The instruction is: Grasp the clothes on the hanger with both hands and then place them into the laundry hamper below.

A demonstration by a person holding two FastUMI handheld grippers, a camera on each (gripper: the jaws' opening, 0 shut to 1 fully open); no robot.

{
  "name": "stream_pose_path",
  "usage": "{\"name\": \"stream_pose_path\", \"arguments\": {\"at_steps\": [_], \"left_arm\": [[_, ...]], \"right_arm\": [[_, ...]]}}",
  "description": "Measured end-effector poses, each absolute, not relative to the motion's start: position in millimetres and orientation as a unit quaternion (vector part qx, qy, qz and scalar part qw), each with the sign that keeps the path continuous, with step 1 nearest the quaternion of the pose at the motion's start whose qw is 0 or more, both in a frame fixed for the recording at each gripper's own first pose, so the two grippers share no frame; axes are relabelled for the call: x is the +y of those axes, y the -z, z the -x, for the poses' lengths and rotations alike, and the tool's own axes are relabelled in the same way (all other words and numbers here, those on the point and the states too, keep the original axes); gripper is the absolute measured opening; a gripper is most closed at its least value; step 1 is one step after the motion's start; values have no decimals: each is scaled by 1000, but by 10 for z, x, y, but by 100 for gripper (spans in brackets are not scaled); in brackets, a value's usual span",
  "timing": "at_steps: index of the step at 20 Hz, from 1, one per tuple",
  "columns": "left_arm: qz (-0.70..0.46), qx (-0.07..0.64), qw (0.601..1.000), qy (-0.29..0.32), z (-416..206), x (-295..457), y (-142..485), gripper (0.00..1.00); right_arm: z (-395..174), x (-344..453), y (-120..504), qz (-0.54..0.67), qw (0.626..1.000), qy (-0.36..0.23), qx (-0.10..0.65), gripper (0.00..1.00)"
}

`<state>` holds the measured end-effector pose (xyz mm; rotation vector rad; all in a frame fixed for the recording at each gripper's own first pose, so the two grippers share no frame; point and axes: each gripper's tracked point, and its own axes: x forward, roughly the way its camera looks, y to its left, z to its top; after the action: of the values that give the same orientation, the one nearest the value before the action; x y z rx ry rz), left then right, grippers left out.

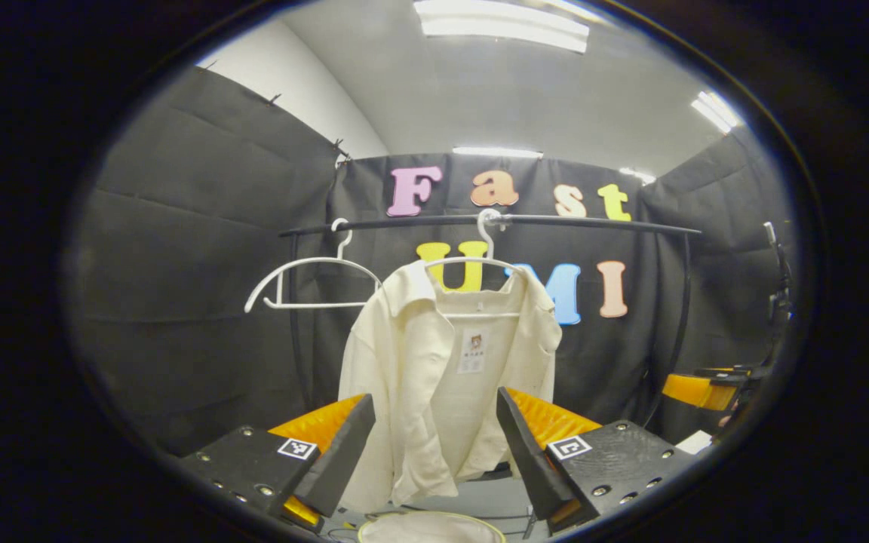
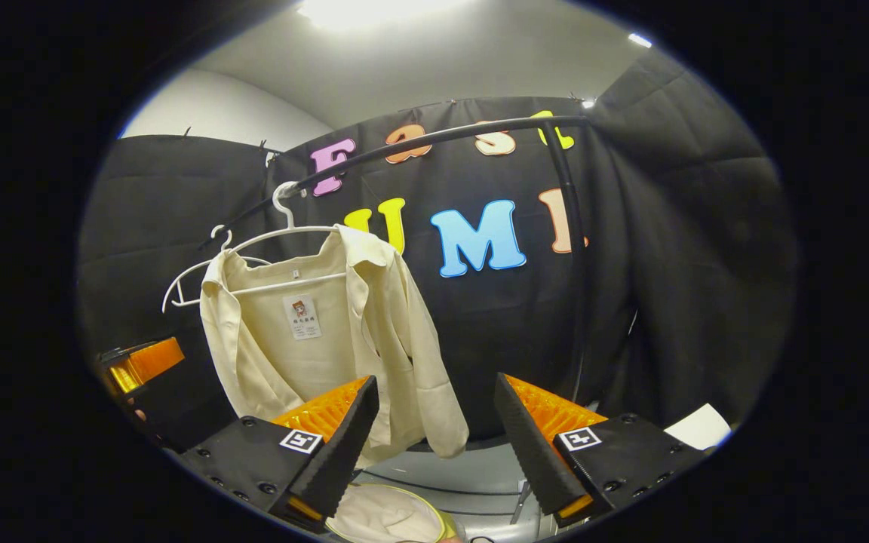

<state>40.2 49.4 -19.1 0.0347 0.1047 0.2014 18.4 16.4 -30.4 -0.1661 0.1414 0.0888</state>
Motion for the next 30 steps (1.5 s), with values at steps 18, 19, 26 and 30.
{"name": "stream_pose_path", "arguments": {"at_steps": [18,19,26,30], "left_arm": [[-56,55,973,-218,-1707,782,310,93],[-55,55,970,-230,-1736,820,317,93],[-64,62,958,-273,-1958,1032,396,91],[-87,62,944,-311,-1988,1182,388,72]], "right_arm": [[-1227,222,487,114,979,-151,78,98],[-1277,218,502,116,978,-156,80,98],[-1551,279,705,125,967,-195,103,98],[-1672,269,793,123,964,-204,116,98]]}}
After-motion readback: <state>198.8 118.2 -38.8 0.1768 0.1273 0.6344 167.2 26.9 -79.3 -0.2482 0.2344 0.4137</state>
